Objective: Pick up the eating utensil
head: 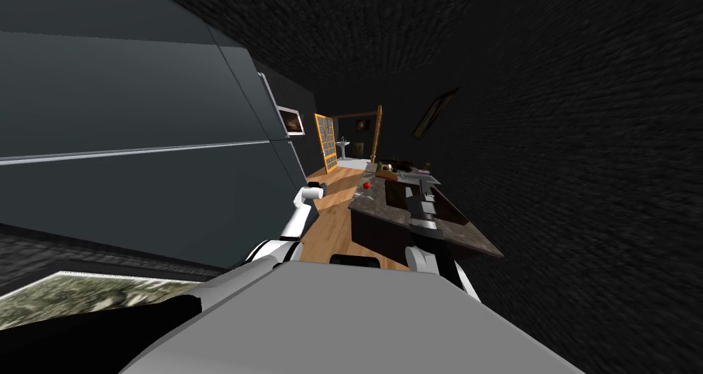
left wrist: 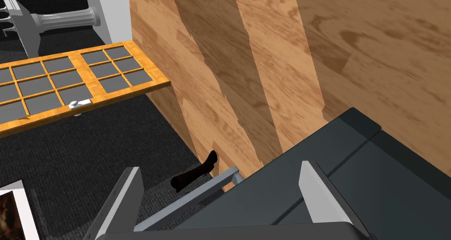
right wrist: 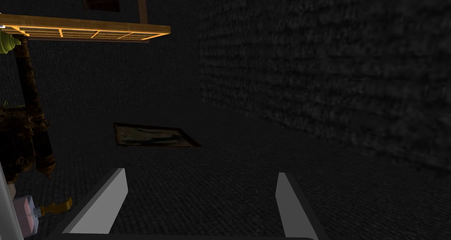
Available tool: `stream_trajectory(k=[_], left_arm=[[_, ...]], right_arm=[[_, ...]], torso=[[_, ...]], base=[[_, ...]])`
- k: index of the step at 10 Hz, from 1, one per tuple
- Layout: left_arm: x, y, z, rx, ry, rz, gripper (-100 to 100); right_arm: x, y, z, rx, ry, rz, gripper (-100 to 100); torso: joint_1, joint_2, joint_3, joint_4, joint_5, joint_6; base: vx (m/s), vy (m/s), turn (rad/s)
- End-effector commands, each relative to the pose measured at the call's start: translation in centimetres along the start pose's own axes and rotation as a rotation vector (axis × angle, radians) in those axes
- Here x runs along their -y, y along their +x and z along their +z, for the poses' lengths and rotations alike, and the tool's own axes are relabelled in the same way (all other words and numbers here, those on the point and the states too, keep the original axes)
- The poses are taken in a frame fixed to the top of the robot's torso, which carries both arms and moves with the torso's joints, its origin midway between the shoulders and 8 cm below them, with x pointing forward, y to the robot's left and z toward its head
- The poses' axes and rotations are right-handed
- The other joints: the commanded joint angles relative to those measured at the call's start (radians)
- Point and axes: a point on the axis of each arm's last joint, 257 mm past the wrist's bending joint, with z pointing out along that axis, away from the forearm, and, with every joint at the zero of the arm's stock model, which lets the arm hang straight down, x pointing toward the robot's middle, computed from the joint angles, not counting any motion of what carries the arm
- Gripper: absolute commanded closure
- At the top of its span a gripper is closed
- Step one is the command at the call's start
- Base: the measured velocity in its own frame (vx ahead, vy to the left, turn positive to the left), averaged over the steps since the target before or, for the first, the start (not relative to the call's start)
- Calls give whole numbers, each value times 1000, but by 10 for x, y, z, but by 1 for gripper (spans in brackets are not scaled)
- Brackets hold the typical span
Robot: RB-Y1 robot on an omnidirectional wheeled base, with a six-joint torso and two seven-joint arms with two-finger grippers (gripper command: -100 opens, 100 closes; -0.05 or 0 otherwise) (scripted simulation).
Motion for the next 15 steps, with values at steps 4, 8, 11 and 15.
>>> stream_trajectory(k=[4,8,11,15], left_arm=[[-15,15,6,-13,-137,5,-100],[-29,32,6,-27,-258,20,-100],[-39,49,3,-40,-356,43,-100],[-53,65,-4,-50,-460,74,-100]], right_arm=[[0,0,0,0,0,0,0],[0,0,0,0,0,0,0],[0,0,0,0,0,0,0],[0,0,0,0,0,0,0]], torso=[[-1,-1,0,0,0,0],[-3,0,0,0,-1,0],[-2,0,0,0,-1,0],[-5,-1,-1,0,-1,0]], base=[[21,-25,-51],[21,-40,-58],[24,-45,-73],[34,-62,-78]])
